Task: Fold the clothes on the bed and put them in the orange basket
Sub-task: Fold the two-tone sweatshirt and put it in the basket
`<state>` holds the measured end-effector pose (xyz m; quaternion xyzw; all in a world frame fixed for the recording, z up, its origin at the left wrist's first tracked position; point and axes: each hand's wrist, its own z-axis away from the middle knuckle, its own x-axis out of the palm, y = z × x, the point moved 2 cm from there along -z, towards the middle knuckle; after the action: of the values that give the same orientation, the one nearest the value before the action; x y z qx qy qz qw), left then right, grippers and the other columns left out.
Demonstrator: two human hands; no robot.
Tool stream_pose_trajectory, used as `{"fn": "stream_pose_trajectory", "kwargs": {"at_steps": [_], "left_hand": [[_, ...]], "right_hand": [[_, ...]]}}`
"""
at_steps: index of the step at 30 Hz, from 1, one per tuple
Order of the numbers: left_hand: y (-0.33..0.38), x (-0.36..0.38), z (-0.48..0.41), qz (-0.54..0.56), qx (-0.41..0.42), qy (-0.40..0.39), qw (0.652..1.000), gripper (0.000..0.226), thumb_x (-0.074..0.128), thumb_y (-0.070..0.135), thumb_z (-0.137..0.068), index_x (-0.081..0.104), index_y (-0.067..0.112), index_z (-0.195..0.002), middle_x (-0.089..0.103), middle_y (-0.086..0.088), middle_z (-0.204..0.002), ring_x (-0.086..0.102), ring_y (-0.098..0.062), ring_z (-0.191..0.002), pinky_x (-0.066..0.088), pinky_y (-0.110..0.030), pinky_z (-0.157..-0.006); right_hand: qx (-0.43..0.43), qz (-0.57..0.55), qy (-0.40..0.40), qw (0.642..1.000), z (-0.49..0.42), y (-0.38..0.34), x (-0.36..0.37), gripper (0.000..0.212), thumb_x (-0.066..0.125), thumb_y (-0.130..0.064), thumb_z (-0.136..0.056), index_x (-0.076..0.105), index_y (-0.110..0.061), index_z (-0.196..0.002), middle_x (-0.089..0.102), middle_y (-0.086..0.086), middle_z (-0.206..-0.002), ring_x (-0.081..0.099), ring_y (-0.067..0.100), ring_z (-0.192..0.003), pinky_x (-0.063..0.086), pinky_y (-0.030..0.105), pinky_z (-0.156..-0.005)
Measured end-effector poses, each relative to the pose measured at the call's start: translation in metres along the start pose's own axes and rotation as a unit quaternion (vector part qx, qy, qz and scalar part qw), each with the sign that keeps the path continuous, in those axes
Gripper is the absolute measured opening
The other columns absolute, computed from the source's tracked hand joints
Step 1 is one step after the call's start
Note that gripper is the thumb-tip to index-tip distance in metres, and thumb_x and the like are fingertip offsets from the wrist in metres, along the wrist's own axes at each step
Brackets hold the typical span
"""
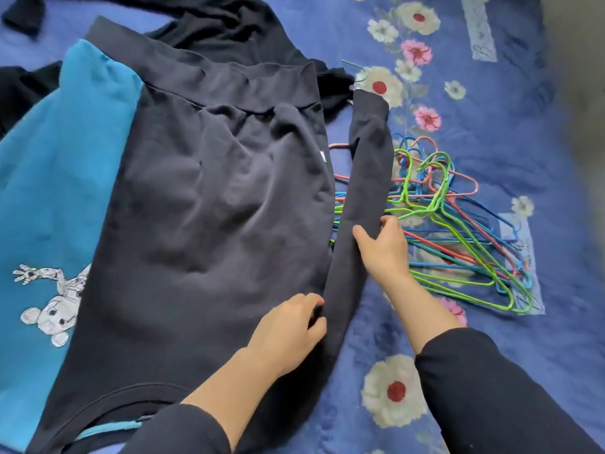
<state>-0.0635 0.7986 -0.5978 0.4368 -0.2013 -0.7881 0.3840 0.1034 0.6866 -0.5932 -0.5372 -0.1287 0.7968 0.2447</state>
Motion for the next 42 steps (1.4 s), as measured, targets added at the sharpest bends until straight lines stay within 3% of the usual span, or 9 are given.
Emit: {"fn": "stream_pose_trajectory", "kwargs": {"at_steps": [5,10,15,20,26,30,33,37,42], "left_hand": [[0.019,0.016,-0.027,0.123,-0.004,0.055,0.991,0.050,0.058,0.035,-0.089,0.039,0.026,-0.134,0.059,0.008,-0.100,0.057,-0.017,-0.096,0.045,-0.028,-0.077],[0.041,0.022,-0.027,0.056,0.083,0.003,0.995,0.051,0.054,0.020,-0.084,0.044,0.036,-0.131,0.040,0.012,-0.081,0.046,-0.012,-0.081,0.042,-0.028,-0.075],[0.042,0.023,-0.031,0.014,0.110,-0.032,0.993,0.043,0.053,0.017,-0.083,0.054,0.035,-0.122,0.042,0.011,-0.086,0.040,-0.010,-0.076,0.036,-0.024,-0.070],[0.042,0.023,-0.029,0.017,0.114,-0.016,0.993,0.040,0.054,0.018,-0.082,0.054,0.035,-0.119,0.043,0.011,-0.080,0.042,-0.010,-0.075,0.040,-0.028,-0.072],[0.044,0.028,-0.017,-0.024,0.137,0.055,0.989,0.067,0.055,0.039,-0.080,0.032,0.038,-0.142,0.044,0.013,-0.115,0.042,-0.012,-0.109,0.042,-0.030,-0.092],[0.028,0.057,-0.010,-0.204,0.166,-0.023,0.964,0.093,0.061,0.049,-0.068,0.017,0.040,-0.150,0.028,-0.013,-0.153,0.028,-0.033,-0.141,0.031,-0.045,-0.112],[0.019,0.077,-0.008,-0.304,0.158,-0.070,0.937,0.103,0.068,0.051,-0.053,0.030,0.035,-0.147,0.027,-0.022,-0.154,0.025,-0.042,-0.141,0.030,-0.054,-0.107],[0.014,0.080,-0.016,-0.259,0.152,-0.115,0.947,0.082,0.042,0.053,-0.081,-0.001,0.045,-0.150,-0.032,-0.001,-0.154,-0.035,-0.022,-0.139,-0.015,-0.042,-0.113],[0.025,0.059,-0.024,0.044,0.042,-0.086,0.994,0.043,0.056,0.028,-0.090,0.055,0.038,-0.132,0.026,0.010,-0.155,0.013,-0.008,-0.146,0.014,-0.022,-0.116]], "right_hand": [[0.023,-0.058,0.053,0.997,-0.023,-0.018,0.001,0.062,0.070,-0.058,-0.074,0.044,-0.015,-0.109,0.061,0.007,-0.114,0.056,0.029,-0.109,0.041,0.035,-0.080],[-0.005,-0.023,0.034,0.999,-0.038,-0.038,-0.004,0.096,0.080,-0.052,-0.066,0.033,-0.005,-0.135,0.048,0.014,-0.135,0.047,0.030,-0.125,0.040,0.039,-0.097],[0.103,-0.235,0.003,0.967,-0.060,-0.048,-0.014,0.027,0.075,-0.010,-0.068,0.058,-0.006,-0.089,0.066,0.009,-0.083,0.061,0.023,-0.071,0.049,0.027,-0.059],[0.106,-0.435,-0.177,0.877,-0.052,-0.057,-0.045,0.010,0.059,-0.008,-0.058,0.056,-0.011,-0.067,0.050,0.009,-0.067,0.045,0.023,-0.057,0.036,0.027,-0.057],[0.084,-0.694,0.030,0.715,-0.031,0.047,-0.144,0.028,0.048,0.001,-0.053,0.058,-0.011,-0.077,0.066,0.006,-0.080,0.065,0.027,-0.071,0.054,0.033,-0.077],[0.211,-0.644,0.095,0.729,-0.008,0.129,-0.148,0.048,0.056,-0.008,-0.024,0.057,-0.018,-0.071,0.068,-0.002,-0.076,0.064,0.023,-0.068,0.052,0.033,-0.084],[0.272,-0.589,0.084,0.756,-0.001,0.154,-0.137,0.022,0.059,-0.002,-0.056,0.054,-0.018,-0.070,0.065,-0.003,-0.062,0.062,0.017,-0.055,0.055,0.024,-0.065],[0.251,-0.569,0.112,0.775,-0.024,0.149,-0.131,0.006,0.059,-0.014,-0.089,0.062,-0.017,-0.093,0.073,0.000,-0.078,0.068,0.016,-0.073,0.057,0.029,-0.068],[0.065,-0.426,0.216,0.876,-0.014,0.056,-0.108,0.011,0.063,-0.013,-0.080,0.057,-0.017,-0.073,0.062,-0.004,-0.074,0.057,0.011,-0.070,0.046,0.032,-0.070]]}}
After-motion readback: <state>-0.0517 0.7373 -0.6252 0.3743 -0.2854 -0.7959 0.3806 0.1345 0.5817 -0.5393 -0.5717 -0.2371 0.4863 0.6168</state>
